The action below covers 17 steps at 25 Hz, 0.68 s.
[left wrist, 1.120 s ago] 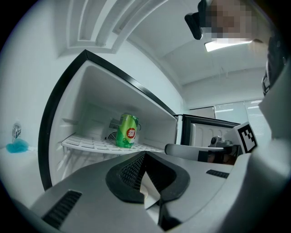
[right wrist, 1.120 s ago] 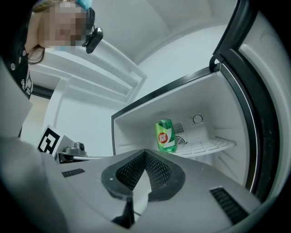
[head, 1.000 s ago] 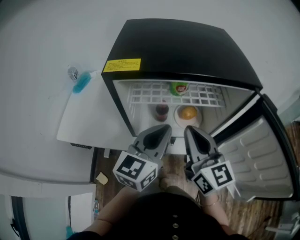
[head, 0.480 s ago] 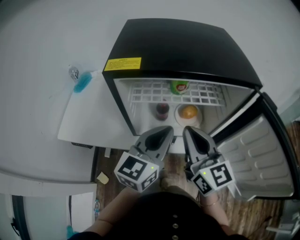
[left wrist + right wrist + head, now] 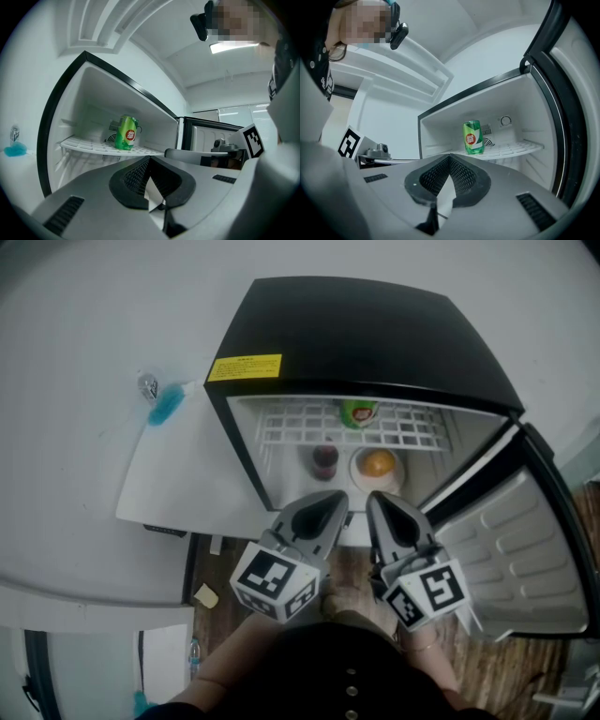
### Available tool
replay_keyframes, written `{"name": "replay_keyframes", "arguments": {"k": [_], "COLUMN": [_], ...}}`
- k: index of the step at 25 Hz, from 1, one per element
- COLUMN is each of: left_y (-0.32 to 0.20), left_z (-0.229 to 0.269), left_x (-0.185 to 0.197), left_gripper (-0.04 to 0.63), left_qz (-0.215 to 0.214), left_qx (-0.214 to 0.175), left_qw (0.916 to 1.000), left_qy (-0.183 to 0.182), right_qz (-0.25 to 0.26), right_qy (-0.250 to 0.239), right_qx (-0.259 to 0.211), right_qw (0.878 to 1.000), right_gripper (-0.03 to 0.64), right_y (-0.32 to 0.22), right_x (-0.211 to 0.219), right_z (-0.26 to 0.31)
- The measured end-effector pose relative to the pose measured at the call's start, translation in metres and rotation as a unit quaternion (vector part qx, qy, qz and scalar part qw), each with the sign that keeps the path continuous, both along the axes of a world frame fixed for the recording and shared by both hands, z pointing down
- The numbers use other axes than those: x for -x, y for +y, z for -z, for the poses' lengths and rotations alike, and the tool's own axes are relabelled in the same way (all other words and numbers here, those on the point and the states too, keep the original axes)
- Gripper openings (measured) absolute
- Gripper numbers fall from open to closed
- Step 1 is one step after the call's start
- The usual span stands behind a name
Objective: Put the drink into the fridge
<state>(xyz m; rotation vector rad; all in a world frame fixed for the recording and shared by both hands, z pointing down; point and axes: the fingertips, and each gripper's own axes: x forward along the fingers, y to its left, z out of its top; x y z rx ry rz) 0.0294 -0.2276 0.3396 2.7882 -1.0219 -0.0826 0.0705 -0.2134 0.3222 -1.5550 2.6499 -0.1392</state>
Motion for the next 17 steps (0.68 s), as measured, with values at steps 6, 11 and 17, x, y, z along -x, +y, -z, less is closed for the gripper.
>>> {"name": "replay_keyframes", "arguments": {"k": [6, 11, 17], "left_y": [-0.0005, 0.0004, -0.0003], "left_z": [-0.002, -0.002, -0.0043], "left_x": [-0.0005, -0.0022, -0.0045], "left_gripper": [0.006, 0.006, 0.006], "left_qz": [-0.001, -0.004, -0.01], "left_qx": [0.004, 0.004, 0.01], "left_qw": [1.0, 1.0, 0.9999], "left_qy": [0.0, 0.002, 0.002], "right_qz": [-0.009, -0.012, -0.013], "right_qy": [0.007, 0.015, 0.019], "right_qx": [0.007, 0.012, 0.012], "right_qw": [1.0, 1.0, 1.0], "right_gripper": [0.008, 0.008, 0.008], "right_y": [-0.002, -0.0017, -0.0018], "right_x": [-0.0009, -0.0006, -0.0009], "right_z": [-0.0036, -0.006, -0.0064]}}
